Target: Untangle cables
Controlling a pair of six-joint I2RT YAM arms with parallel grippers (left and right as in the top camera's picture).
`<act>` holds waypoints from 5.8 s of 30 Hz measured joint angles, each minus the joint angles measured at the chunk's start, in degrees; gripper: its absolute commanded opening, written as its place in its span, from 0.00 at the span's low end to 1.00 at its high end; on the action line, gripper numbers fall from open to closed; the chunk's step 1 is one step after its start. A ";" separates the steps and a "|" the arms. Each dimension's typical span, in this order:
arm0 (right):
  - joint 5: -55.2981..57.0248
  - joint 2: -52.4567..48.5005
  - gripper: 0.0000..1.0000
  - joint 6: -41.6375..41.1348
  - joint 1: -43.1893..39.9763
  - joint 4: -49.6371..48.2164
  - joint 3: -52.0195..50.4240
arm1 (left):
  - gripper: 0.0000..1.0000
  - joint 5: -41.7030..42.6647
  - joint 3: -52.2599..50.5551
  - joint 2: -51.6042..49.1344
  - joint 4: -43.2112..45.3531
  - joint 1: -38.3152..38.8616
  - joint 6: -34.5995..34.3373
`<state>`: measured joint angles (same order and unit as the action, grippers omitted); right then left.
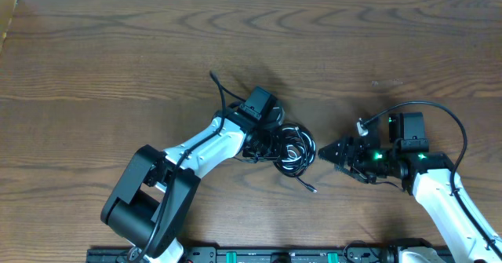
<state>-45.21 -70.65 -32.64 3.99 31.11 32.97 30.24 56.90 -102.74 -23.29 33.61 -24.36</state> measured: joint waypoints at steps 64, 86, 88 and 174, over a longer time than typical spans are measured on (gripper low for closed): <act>32.17 -10.97 0.01 -27.82 25.99 -21.07 0.11 | 0.25 -6.62 0.00 -0.02 8.96 -0.13 -2.84; 21.31 -2.23 0.01 -24.79 17.42 -22.64 0.09 | 0.25 -6.58 0.00 -0.02 9.42 -0.13 -2.84; 18.43 -2.23 0.01 -24.79 15.96 -23.56 0.09 | 0.25 -6.58 0.00 -0.02 9.51 -0.13 -2.84; 32.22 -2.25 0.47 -17.77 16.87 -17.20 0.22 | 0.33 -3.76 0.00 -0.17 8.81 -0.13 -2.86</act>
<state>-12.99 -72.90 -50.41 20.86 13.91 33.19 26.48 56.90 -102.91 -14.48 33.47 -27.22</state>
